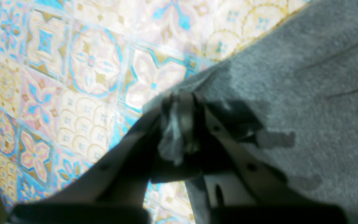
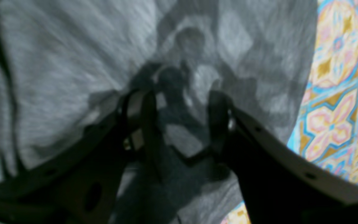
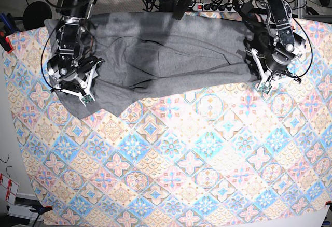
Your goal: Fold the T-shirt properly
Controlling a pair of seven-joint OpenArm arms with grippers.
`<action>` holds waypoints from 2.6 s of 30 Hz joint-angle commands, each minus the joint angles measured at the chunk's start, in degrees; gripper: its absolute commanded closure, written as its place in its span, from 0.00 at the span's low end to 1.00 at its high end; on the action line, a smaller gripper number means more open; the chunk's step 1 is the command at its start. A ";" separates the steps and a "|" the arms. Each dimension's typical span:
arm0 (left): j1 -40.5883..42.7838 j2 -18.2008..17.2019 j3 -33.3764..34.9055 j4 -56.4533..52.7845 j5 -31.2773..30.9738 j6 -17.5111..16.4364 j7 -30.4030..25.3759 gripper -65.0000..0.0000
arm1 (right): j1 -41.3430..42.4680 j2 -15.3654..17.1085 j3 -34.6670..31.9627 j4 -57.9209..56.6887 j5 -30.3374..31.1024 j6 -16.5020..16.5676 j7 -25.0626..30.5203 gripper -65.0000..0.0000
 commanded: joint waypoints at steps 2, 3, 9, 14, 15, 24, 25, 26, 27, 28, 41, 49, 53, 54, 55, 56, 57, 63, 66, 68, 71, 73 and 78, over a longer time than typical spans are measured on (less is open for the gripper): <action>-0.46 -0.39 -0.08 0.97 -0.37 0.49 -0.83 1.00 | 0.86 0.42 -0.03 -0.39 0.36 -0.25 1.09 0.58; -0.46 -0.39 -0.08 0.97 -0.37 0.49 -0.83 1.00 | 0.86 0.51 0.06 -0.74 0.36 -0.25 1.18 0.58; -0.55 -0.39 -0.08 0.97 -0.37 0.49 -0.83 1.00 | 0.86 0.51 0.24 -0.30 0.36 -0.25 1.18 0.68; -0.55 -0.39 -0.08 0.97 -0.37 0.49 -0.83 1.00 | 0.86 0.60 -0.03 -0.30 0.27 -0.25 0.56 0.93; -0.55 -0.39 -0.08 0.97 -0.37 0.49 -0.83 1.00 | 0.86 0.60 -0.03 -0.30 0.18 -0.25 0.65 0.93; -1.69 -0.39 -0.08 1.23 -0.37 0.49 -0.75 1.00 | -1.61 0.34 2.00 14.64 0.18 -0.25 0.39 0.96; -1.78 -0.39 -0.08 1.23 -0.37 0.49 -0.75 1.00 | -1.69 0.34 2.26 15.79 0.18 -0.25 -0.31 0.96; -1.78 -0.39 -0.08 1.32 -0.37 0.49 -0.75 1.00 | -1.69 0.34 2.35 16.58 0.18 -0.25 -1.55 0.96; -1.78 -0.39 -0.08 1.58 -0.37 0.49 -0.75 1.00 | -1.69 0.34 2.44 17.10 0.18 -0.25 -2.69 0.96; -1.78 -0.39 -0.08 2.11 -0.37 0.49 -0.75 1.00 | -1.69 0.42 2.52 17.37 0.18 -0.25 -3.39 0.96; -0.99 -0.48 -0.08 3.52 -0.37 0.49 -0.75 1.00 | -6.00 0.34 3.75 20.01 0.27 -0.25 -4.18 0.95; -0.99 -0.48 -0.08 3.43 -0.37 0.49 -0.75 1.00 | -4.07 0.34 4.28 16.58 0.27 -0.25 -4.53 0.58; -0.99 -0.48 -0.08 3.43 -0.19 0.49 -0.75 1.00 | -4.16 0.34 3.93 15.08 0.27 -0.25 -4.18 0.48; -0.99 -0.48 -0.08 3.43 -0.19 0.49 -0.75 1.00 | -4.16 0.34 3.93 14.82 0.27 -0.25 -4.18 0.48; -0.99 -0.48 -0.08 3.43 -0.28 0.49 -0.66 1.00 | -4.16 0.34 3.93 14.73 0.27 -0.25 -4.18 0.48; -0.99 -0.48 -0.08 3.43 -0.28 0.49 -0.66 1.00 | -4.16 0.34 3.93 14.64 0.36 -0.25 -4.18 0.48; -0.99 -0.48 -0.08 3.43 -0.28 0.49 -0.66 1.00 | -4.16 0.25 3.93 14.47 0.36 -0.25 -4.18 0.48; -0.99 -0.48 -0.08 3.43 -0.28 0.49 -0.66 1.00 | -4.07 0.25 2.26 10.69 0.36 -0.25 -2.51 0.48; -0.99 -0.48 -0.08 3.43 -0.28 0.49 -0.57 1.00 | -4.07 0.25 1.64 9.98 0.36 -0.25 -1.02 0.48; -0.99 -0.48 -0.08 3.43 -0.28 0.49 -0.48 1.00 | -4.07 0.25 1.20 9.90 0.36 -0.25 -0.58 0.48; -1.17 -0.39 -0.08 3.43 -0.28 0.49 -0.48 1.00 | -3.98 -0.46 1.20 9.63 0.36 -0.25 -0.58 0.48; -1.17 -0.39 -0.08 3.43 -0.28 0.49 -0.40 1.00 | -2.84 -0.54 1.20 8.31 0.36 -0.25 -0.49 0.48; -1.17 -0.39 -0.08 3.43 -0.28 0.49 -0.40 1.00 | 0.06 -0.28 1.20 1.28 0.27 -0.25 0.04 0.48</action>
